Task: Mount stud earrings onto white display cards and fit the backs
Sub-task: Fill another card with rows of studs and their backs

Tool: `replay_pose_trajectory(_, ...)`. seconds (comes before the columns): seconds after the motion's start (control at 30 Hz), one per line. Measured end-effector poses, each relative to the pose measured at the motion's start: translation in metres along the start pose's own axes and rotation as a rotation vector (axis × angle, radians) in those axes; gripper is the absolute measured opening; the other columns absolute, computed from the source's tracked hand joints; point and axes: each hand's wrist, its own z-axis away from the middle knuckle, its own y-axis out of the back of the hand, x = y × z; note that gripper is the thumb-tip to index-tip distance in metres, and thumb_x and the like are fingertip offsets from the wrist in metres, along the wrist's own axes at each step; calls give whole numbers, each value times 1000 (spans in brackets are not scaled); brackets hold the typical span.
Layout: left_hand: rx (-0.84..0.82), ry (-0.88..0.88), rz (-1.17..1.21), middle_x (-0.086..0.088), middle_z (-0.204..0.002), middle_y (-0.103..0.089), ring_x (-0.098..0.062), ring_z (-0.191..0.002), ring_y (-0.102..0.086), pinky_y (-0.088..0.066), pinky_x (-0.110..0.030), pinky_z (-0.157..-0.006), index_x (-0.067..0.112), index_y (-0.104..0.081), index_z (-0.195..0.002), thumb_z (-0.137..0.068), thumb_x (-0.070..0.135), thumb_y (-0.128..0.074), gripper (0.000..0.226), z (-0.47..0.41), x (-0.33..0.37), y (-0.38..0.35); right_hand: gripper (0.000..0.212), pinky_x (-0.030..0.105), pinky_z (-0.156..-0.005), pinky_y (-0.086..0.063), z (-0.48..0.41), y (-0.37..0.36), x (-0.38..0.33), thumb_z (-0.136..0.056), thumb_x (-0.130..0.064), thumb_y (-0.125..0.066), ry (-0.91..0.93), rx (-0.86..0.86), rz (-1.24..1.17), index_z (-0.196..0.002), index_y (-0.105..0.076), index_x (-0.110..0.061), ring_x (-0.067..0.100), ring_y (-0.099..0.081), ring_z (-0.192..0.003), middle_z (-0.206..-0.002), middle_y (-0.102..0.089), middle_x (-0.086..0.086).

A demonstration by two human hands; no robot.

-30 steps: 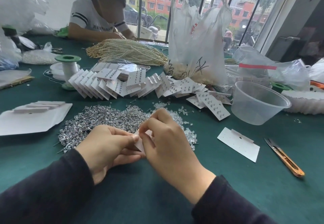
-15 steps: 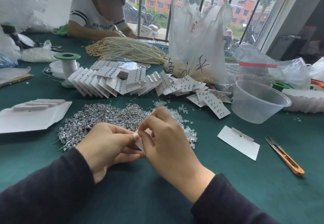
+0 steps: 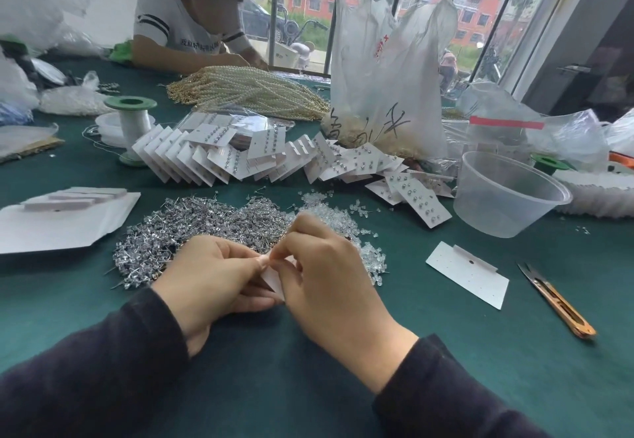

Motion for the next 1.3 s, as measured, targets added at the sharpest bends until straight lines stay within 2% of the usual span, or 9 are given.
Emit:
replay_pose_trajectory(0.1,-21,3,-10,-11,-46,-61,-13,-37,-58,-48,-17,-37,-2,-61,-62,-87,-2,-52,26,1,1,0,8,13,-59,-30,0,0,0,-79,-7,-66,-18,-7,-29,-72,-67,-3,9,-42,-61,-75,-49,-5)
replay_pose_trajectory(0.2,-31,9,-9,-11,-45,-60,-13,-35,-58,-47,-17,-36,-4,-59,-63,-88,-4,-50,27,2,1,0,9,15,-59,-31,-1,-1,0,-78,-8,-66,-18,-14,-12,-72,-68,-3,11,-45,-61,-75,-52,-1)
replay_pose_trajectory(0.37,-38,21,-5,-12,-45,-61,-13,-35,-58,-49,-18,-36,-4,-59,-65,-88,-5,-49,25,3,4,1,9,15,-60,-33,0,0,1,-77,-11,-66,-29,-17,-50,-71,-70,-4,9,-46,-61,-73,-48,-8)
replay_pose_trajectory(0.57,-49,45,11,-11,-43,-60,-14,-34,-58,-48,-18,-34,-4,-58,-72,-88,-3,-51,18,3,7,1,5,6,-59,-33,1,1,5,-74,-9,-68,-61,61,-7,-70,-67,-12,4,-43,-62,-73,-46,-9)
replay_pose_trajectory(0.8,-45,29,-17,-9,-41,-59,-12,-33,-56,-48,-18,-35,-7,-60,-73,-87,-3,-54,16,0,3,1,8,16,-56,-33,2,1,1,-72,-8,-66,-47,71,16,-66,-63,-10,12,-47,-59,-73,-47,-5)
replay_pose_trajectory(1.07,-19,22,-15,-8,-38,-57,-12,-31,-55,-46,-17,-34,-4,-58,-63,-86,-6,-53,24,0,1,0,8,15,-58,-33,1,1,0,-75,-5,-65,-31,9,30,-67,-64,-7,12,-46,-60,-74,-51,-2)
replay_pose_trajectory(1.3,-5,20,-14,-9,-40,-57,-12,-32,-54,-46,-17,-35,-5,-59,-64,-87,-6,-52,24,-1,0,0,11,23,-58,-39,3,0,0,-76,-4,-63,-4,-6,61,-66,-63,-6,16,-51,-59,-74,-55,1)
